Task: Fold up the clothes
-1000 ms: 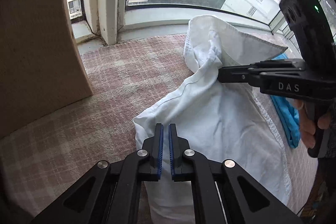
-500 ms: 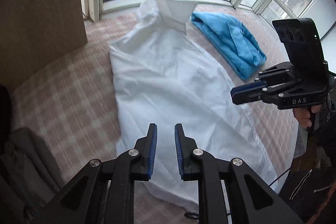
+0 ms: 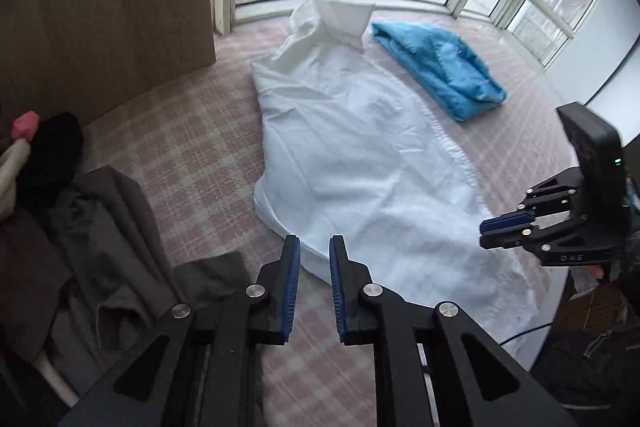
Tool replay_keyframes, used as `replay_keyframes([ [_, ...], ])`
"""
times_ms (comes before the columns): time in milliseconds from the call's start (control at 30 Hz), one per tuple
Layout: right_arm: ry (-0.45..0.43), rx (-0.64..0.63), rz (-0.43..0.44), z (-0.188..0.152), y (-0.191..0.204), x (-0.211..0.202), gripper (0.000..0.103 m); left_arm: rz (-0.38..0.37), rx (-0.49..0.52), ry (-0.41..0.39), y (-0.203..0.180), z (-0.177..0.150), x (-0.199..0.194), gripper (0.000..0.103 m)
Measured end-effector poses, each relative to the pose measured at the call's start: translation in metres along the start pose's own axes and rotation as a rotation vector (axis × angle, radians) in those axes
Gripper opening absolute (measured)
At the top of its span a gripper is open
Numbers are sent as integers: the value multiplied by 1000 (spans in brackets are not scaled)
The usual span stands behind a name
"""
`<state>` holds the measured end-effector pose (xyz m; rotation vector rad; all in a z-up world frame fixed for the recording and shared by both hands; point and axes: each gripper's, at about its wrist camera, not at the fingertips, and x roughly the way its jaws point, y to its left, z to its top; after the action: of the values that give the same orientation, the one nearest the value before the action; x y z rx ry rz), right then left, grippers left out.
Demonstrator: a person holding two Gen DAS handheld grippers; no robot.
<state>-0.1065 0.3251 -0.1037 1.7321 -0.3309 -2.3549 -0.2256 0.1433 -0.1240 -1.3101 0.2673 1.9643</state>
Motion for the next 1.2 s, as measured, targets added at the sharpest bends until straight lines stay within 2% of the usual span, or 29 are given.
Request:
replay_keyframes([
  [67,-28,11,15,-19,9,-23,18,-27,-5,-17,-3,-17,-31,25],
  [133,-55,-5,-8,-41,22,-38,53,-70,-2,-5,-8,-40,-45,29],
  [167,-67,-11,-11,-52,29,-41,55,-89,-4,18,-11,-55,-43,29],
  [300,-72,-44,9,-86,65,-28,55,-158,43,116,-36,-116,-15,29],
  [400,-46,-146,-7,-99,103,-2,55,-182,49,157,-45,-141,10,28],
  [467,-28,-201,-18,-104,123,18,55,-226,-1,180,-41,-150,24,28],
  [567,-12,-241,-53,-111,143,41,55,-264,-44,174,-36,-157,35,28],
  [667,-4,-254,-71,-118,154,58,55,-280,-42,164,-38,-159,40,28],
  [767,-1,-291,-141,-122,161,71,55,-293,-54,166,-38,-161,45,27],
  [900,-6,-309,-182,-123,164,80,54,-323,-84,153,-33,-163,48,21],
  [967,-25,-316,-181,-123,166,78,54,-333,-99,150,-29,-167,49,12],
  [1000,-30,-320,-184,-122,166,78,52,-339,-104,146,-27,-168,50,9],
  [1067,-19,-327,-209,-119,166,84,41,-360,-116,145,-24,-169,51,5],
  [1100,-13,-330,-221,-118,166,86,32,-367,-119,143,-23,-169,52,4],
  [1200,-2,-323,-224,-112,165,90,28,-375,-119,133,-21,-169,53,3],
])
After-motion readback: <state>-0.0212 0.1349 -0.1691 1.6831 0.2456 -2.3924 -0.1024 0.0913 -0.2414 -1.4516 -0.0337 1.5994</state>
